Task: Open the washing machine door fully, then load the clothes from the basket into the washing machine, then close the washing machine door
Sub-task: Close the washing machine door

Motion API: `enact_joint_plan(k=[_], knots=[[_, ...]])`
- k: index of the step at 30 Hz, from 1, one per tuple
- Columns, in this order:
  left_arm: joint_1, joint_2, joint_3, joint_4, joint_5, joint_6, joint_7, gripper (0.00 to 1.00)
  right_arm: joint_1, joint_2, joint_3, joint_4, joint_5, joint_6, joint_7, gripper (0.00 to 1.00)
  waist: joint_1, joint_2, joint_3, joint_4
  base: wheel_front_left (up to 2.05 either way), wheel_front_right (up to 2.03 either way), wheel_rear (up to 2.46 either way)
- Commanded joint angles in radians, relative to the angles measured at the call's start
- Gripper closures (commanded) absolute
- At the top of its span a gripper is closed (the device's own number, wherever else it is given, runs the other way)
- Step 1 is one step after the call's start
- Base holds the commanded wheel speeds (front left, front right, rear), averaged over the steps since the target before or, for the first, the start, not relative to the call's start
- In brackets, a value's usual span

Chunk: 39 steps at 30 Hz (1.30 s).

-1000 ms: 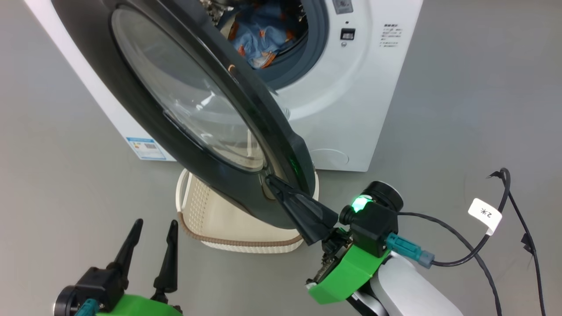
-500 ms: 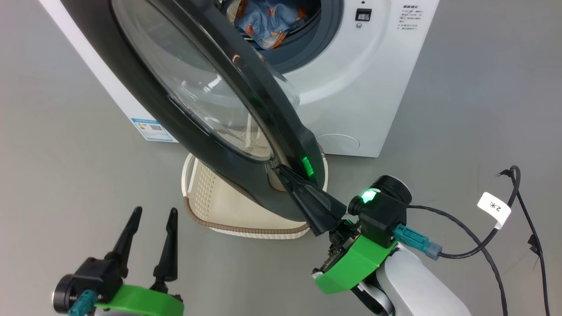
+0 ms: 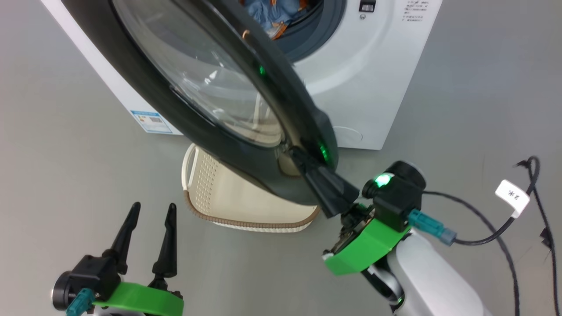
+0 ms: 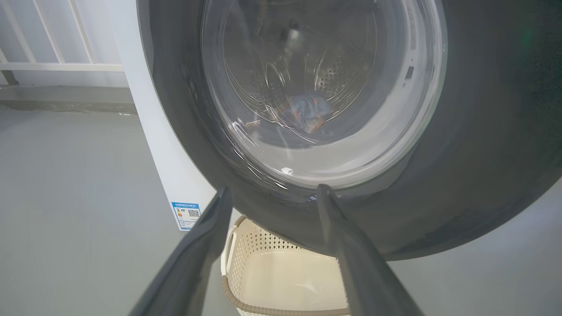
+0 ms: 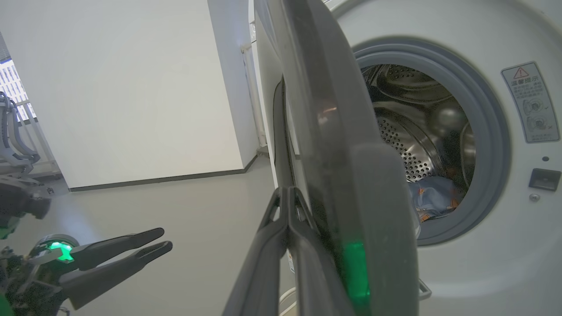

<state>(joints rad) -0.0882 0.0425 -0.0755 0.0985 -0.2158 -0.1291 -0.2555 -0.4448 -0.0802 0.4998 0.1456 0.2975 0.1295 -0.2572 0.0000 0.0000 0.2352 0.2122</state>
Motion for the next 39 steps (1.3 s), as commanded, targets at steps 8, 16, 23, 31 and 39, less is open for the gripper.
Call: enact_joint_plan(k=[8, 16, 23, 31, 39], knots=[[-0.047, 0.008, 0.022, -0.035, -0.015, -0.002, -0.006, 0.00, -0.053, -0.008, -0.030, -0.023, -0.010, 0.001, -0.005, 1.00, 0.0000, 0.0000, 0.048, 0.016, 0.00, 0.00, 0.00], [-0.064, 0.008, 0.009, -0.051, -0.037, -0.002, -0.006, 0.00, -0.098, -0.034, -0.070, -0.016, -0.011, 0.001, -0.005, 1.00, 0.0000, 0.0000, 0.103, 0.040, 0.00, 0.00, 0.00], [-0.075, 0.008, -0.001, -0.086, -0.060, -0.002, -0.006, 0.00, -0.152, -0.056, -0.111, -0.015, -0.018, 0.001, -0.005, 1.00, 0.0000, 0.0000, 0.157, 0.055, 0.00, 0.00, 0.00], [-0.090, 0.008, -0.012, -0.126, -0.087, -0.002, -0.006, 0.00, -0.239, -0.092, -0.141, -0.010, -0.027, 0.001, -0.005, 1.00, 0.0000, 0.0000, 0.228, 0.064, 0.00, 0.00, 0.00], [-0.093, 0.008, -0.035, -0.164, -0.101, -0.002, -0.006, 0.00, -0.325, -0.127, -0.158, 0.002, -0.038, 0.001, -0.005, 1.00, 0.0000, 0.0000, 0.289, 0.070, 0.00, 0.00, 0.00]])
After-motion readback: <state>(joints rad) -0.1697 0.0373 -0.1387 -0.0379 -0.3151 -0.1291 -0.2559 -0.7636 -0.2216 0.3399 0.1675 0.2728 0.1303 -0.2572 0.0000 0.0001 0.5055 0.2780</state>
